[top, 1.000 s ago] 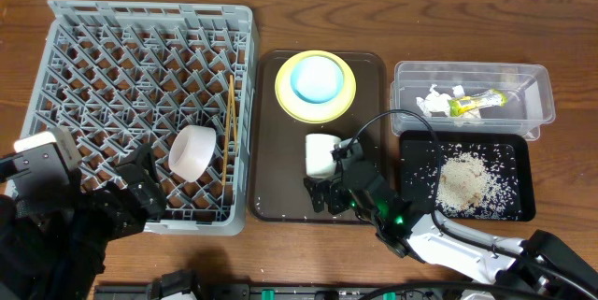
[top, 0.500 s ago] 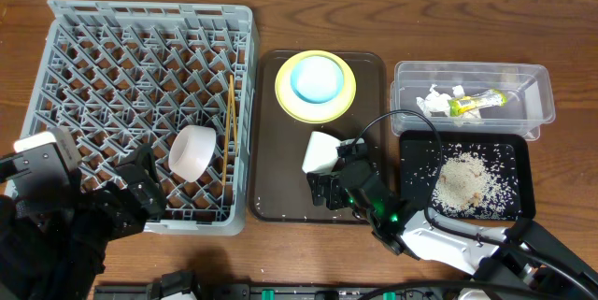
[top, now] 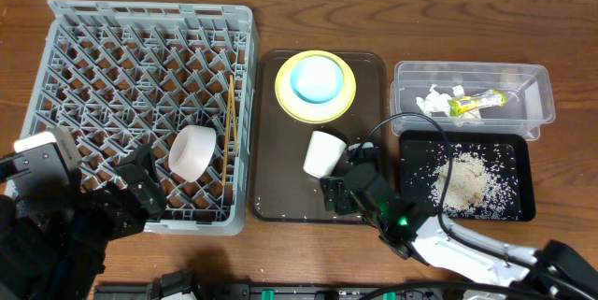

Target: Sort waste into correct bins and load items into the dishwasher

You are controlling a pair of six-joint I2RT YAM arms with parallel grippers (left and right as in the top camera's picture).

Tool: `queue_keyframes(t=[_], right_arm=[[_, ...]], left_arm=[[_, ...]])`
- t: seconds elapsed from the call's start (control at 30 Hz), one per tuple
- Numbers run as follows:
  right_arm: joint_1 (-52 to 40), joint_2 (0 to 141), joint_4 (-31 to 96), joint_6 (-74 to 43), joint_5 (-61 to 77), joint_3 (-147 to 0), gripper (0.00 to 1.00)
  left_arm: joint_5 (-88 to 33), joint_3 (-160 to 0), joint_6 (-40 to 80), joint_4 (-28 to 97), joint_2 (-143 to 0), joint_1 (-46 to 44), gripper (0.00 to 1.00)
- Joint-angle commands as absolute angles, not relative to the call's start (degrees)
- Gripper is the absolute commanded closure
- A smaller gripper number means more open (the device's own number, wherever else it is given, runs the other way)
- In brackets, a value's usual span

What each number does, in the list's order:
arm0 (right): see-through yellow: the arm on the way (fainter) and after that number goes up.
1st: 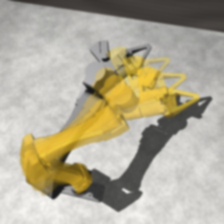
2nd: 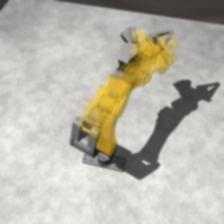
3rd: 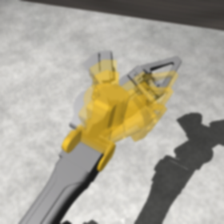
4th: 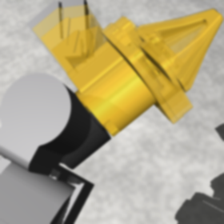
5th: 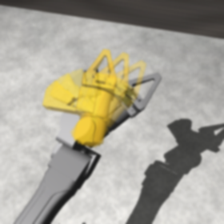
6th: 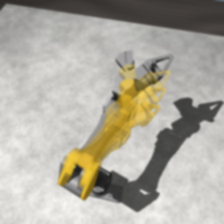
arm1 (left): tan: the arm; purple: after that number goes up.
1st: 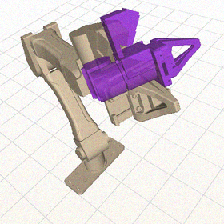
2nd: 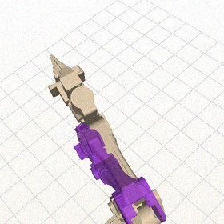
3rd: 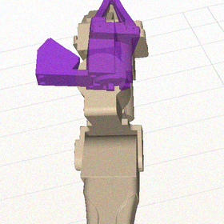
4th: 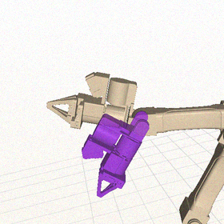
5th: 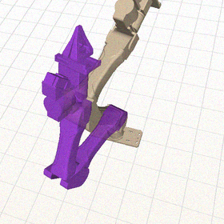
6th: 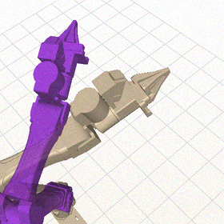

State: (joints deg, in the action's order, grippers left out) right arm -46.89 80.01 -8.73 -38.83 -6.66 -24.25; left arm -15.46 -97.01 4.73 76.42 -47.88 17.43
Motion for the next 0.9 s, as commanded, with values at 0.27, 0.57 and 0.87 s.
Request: queue_keyframes(t=[0.27,0.57,0.87], right_arm=[[-55.09,81.49,-11.97,-67.94,-17.74,-23.97,0.01],[-57.06,88.03,-14.37,-68.12,-23.14,-26.46,0.01],[-56.18,97.45,-13.43,-59.51,-22.44,-35.62,0.01]], left_arm=[[-15.11,-97.27,5.23,76.23,-47.9,17.56,0.03],[-15.11,-97.3,5.23,76.23,-47.9,17.56,0.03],[-15.11,-97.3,5.23,76.23,-47.9,17.56,0.03]])
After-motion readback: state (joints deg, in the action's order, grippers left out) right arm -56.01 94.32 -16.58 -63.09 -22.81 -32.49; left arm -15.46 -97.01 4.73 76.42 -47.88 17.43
